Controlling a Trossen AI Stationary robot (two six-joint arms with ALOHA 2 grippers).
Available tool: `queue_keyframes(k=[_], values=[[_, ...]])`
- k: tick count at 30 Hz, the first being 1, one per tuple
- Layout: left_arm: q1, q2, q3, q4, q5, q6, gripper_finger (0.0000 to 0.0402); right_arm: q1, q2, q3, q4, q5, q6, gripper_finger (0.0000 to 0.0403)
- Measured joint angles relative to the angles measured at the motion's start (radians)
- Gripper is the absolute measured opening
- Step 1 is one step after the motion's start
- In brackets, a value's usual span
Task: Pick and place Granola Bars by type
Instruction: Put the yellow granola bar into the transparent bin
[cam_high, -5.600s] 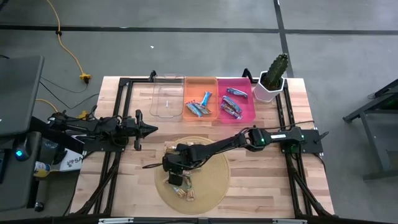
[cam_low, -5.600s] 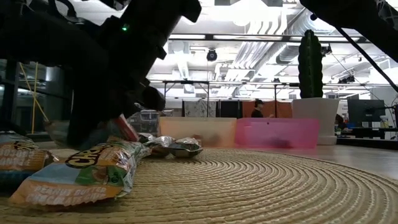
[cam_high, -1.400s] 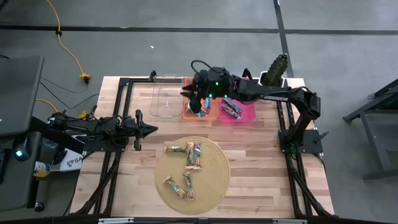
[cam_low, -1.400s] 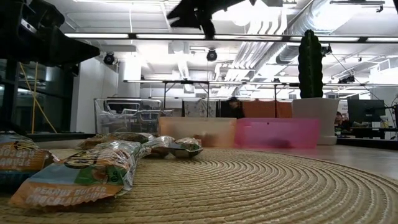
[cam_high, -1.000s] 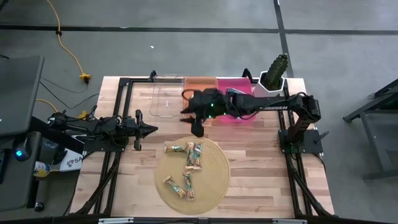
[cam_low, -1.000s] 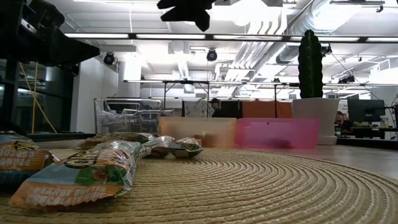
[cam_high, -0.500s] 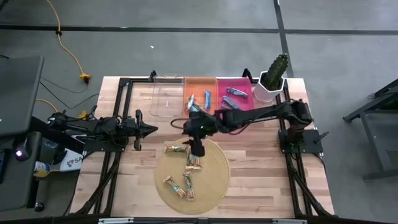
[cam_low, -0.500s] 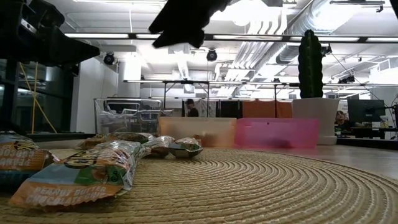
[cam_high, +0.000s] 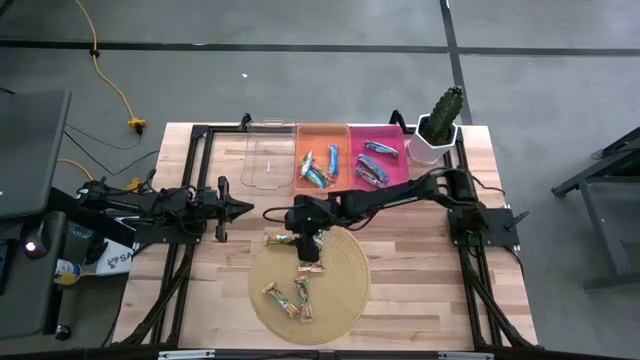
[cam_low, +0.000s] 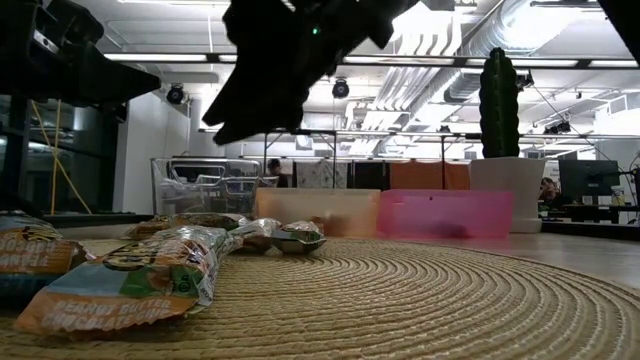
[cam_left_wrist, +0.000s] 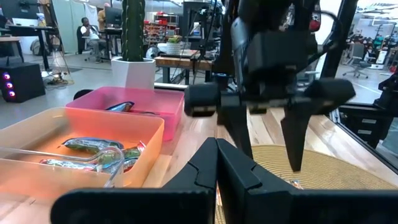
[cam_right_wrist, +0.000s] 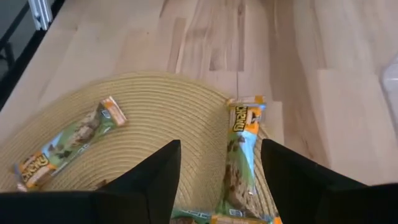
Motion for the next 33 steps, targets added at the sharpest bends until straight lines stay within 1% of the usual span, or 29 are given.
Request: queue_keyframes(k=[13,24,29,33], values=[[0.000,0.000,0.000,0.000,0.000,0.000,0.0001,-0.023,0.078,0.000,0.067,-0.046,-0.002,0.0209],[0.000,0.000,0.000,0.000,0.000,0.000,0.0001,-0.037,0.108,0.000,0.069,-0.047,-0.021,0.0242],[0.000,0.000,0.000,0.000,0.000,0.000,0.0001,-0.042,0.111,0.000,0.070,-0.061,-0.037,0.0246],[0.000,0.000,0.000,0.000,0.000,0.000,0.0001,-0.042,0.139,0.001,0.071,-0.069,-0.053,0.0246]])
